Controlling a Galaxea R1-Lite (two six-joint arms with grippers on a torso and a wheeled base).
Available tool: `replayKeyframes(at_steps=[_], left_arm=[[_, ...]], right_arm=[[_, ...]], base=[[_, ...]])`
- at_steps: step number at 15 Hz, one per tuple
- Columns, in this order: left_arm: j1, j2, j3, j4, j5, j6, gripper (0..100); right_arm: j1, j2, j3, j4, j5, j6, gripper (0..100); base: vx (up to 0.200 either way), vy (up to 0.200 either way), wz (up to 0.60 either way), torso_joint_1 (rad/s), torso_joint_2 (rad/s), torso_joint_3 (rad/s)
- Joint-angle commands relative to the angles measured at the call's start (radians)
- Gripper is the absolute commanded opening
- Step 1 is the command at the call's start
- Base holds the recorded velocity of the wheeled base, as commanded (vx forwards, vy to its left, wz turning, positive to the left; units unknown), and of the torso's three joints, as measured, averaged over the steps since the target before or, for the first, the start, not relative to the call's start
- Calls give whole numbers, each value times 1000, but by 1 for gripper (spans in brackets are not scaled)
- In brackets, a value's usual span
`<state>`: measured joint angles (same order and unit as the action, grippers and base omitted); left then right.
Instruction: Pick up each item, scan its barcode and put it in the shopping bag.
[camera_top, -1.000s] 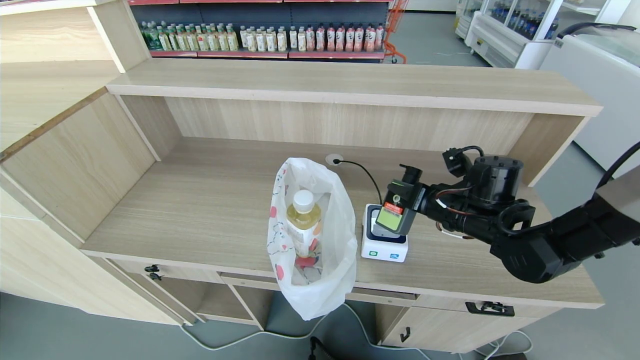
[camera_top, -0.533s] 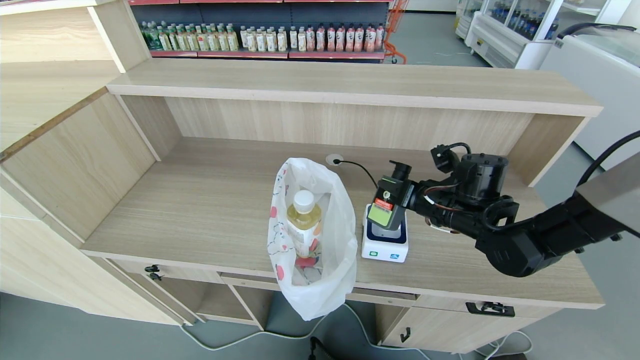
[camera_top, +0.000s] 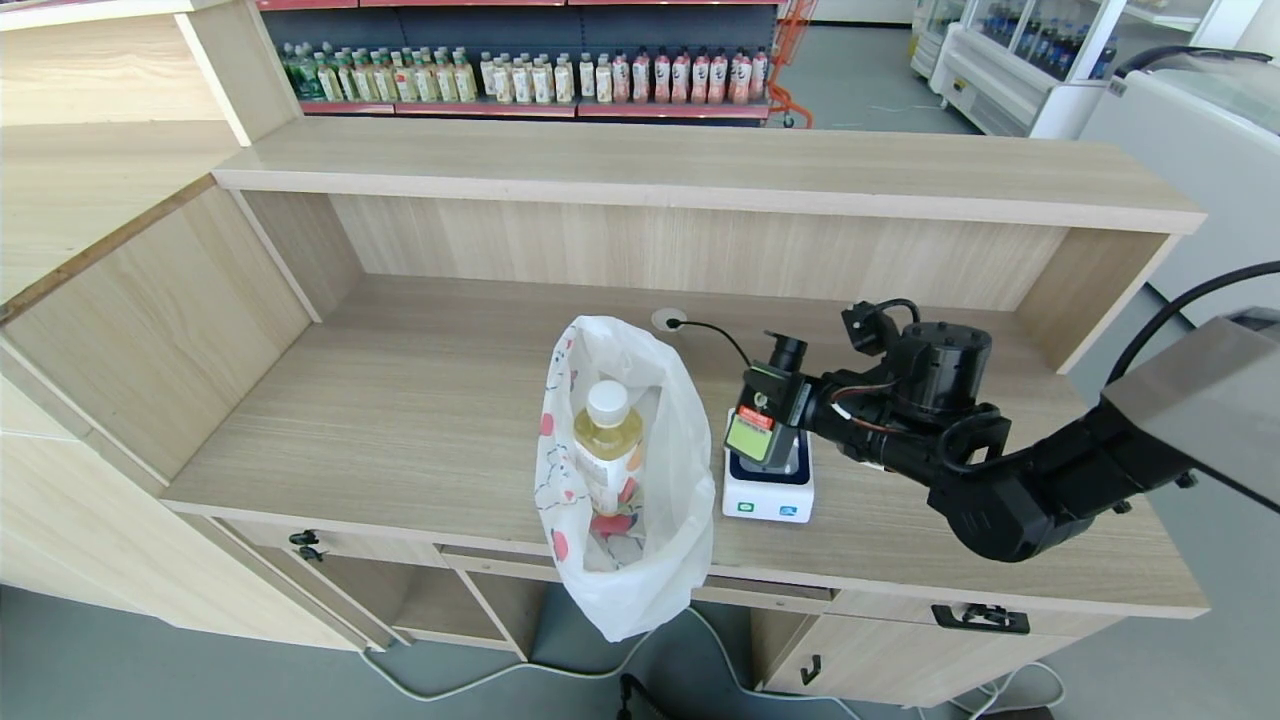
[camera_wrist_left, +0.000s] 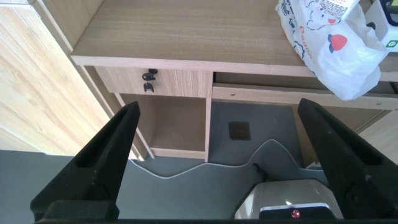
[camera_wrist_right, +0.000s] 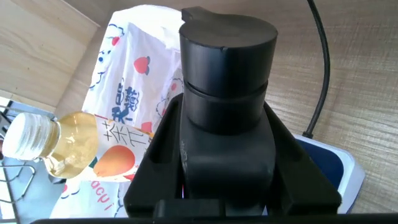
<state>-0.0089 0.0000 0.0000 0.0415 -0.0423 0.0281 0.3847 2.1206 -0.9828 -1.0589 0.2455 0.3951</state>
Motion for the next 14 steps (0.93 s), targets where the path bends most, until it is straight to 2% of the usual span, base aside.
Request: replayKeyframes(at_steps=[1,5,8,11,14], left_arm=[[0,2,0,0,1,0,100],[0,2,0,0,-1,0,100],[0,2,0,0,1,1,100],[0,2,0,0,-1,0,100],[0,2,0,0,1,0,100]], right_arm=[[5,13,-1,2,0,-1,0],[5,7,-10,2,0,-1,0],[-1,-102,18,13,-2,-5,0],[-27,-301,101,77,-2,-131,0],[-84,-522,118,264,-17,-329,0]], base=[[0,0,0,0,0,0],[0,0,0,0,0,0],[0,0,0,0,0,0],[0,0,0,0,0,0],[0,0,0,0,0,0]])
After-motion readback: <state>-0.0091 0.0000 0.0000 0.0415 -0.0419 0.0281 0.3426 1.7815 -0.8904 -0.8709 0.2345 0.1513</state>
